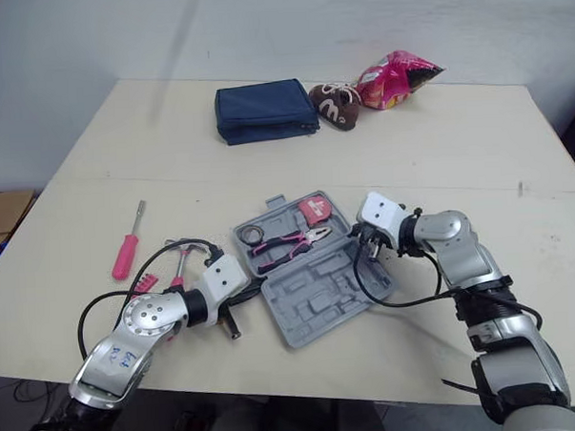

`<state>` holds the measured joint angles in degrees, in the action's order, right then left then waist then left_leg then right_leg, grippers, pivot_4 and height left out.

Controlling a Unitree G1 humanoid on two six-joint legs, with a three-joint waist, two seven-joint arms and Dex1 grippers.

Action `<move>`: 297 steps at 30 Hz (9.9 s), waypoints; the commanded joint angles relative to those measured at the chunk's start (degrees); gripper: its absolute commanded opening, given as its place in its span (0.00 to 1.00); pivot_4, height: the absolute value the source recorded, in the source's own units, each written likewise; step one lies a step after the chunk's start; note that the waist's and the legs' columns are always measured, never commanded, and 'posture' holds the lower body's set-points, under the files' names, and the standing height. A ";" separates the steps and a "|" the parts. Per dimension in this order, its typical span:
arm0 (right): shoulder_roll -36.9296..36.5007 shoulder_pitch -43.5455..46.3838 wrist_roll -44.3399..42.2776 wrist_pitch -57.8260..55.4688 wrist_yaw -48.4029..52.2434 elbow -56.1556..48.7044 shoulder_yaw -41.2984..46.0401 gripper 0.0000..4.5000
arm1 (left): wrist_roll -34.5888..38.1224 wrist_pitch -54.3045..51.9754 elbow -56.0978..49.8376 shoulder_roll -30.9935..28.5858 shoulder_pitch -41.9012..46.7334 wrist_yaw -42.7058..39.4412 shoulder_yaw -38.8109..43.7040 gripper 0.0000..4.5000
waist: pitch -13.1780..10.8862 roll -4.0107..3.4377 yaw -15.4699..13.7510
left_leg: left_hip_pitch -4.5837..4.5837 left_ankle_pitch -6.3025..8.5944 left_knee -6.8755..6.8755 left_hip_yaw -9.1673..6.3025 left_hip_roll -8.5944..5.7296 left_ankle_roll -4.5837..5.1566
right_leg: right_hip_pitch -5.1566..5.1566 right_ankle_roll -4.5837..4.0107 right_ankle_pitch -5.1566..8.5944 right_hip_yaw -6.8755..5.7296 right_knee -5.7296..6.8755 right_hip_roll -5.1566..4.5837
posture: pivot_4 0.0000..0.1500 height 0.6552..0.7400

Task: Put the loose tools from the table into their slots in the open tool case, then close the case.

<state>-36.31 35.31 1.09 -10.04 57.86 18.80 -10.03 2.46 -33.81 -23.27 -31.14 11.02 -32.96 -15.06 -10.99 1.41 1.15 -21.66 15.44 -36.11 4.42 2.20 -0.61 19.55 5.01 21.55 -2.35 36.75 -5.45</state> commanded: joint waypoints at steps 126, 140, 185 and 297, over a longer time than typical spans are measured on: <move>-3.43 -38.43 -41.10 16.64 22.84 -32.53 28.55 1.00 | 21.69 -41.17 -25.34 11.50 -16.45 39.43 19.10 0.71 | 0.10 -0.51 -1.15 | -0.33 -0.05 -0.07 -0.69 -0.12 -0.06 | -0.19 -0.04 0.00 -0.49 -0.35 0.04 | 1.00 1.00; -4.08 -42.57 -40.69 20.64 23.88 -29.70 31.84 1.00 | 21.67 -23.46 -25.12 6.26 -14.16 24.82 24.08 0.00 | 0.18 -0.63 -1.16 | -0.32 -0.05 -0.06 -0.70 -0.11 -0.04 | -0.22 -0.04 0.00 -0.50 -0.38 0.02 | 1.00 1.00; -8.43 -52.72 -39.05 8.70 7.05 -49.34 36.47 1.00 | -9.70 -2.17 4.33 -5.28 32.53 -26.26 -20.91 0.00 | 0.14 -0.63 -1.26 | -0.55 -0.22 -0.12 -0.63 -0.33 0.17 | -0.04 0.28 -0.12 -0.40 -0.39 0.02 | 1.00 1.00; -16.76 -48.40 -33.88 47.99 31.98 27.95 55.24 1.00 | 19.17 40.31 55.78 -26.37 -24.61 -18.57 64.57 0.99 | 0.48 -0.63 0.53 | 0.48 0.66 0.93 -0.46 0.02 0.10 | -0.66 -0.25 0.38 -0.57 -0.95 -0.16 | 1.00 1.00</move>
<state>-53.21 -13.46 -30.92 37.59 87.29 47.78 45.18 20.08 6.84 37.17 -57.62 -12.87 -51.40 48.50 -10.51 0.78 1.68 -21.17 16.15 -35.19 3.96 2.22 -0.71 18.90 4.78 21.92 -2.91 35.85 -5.62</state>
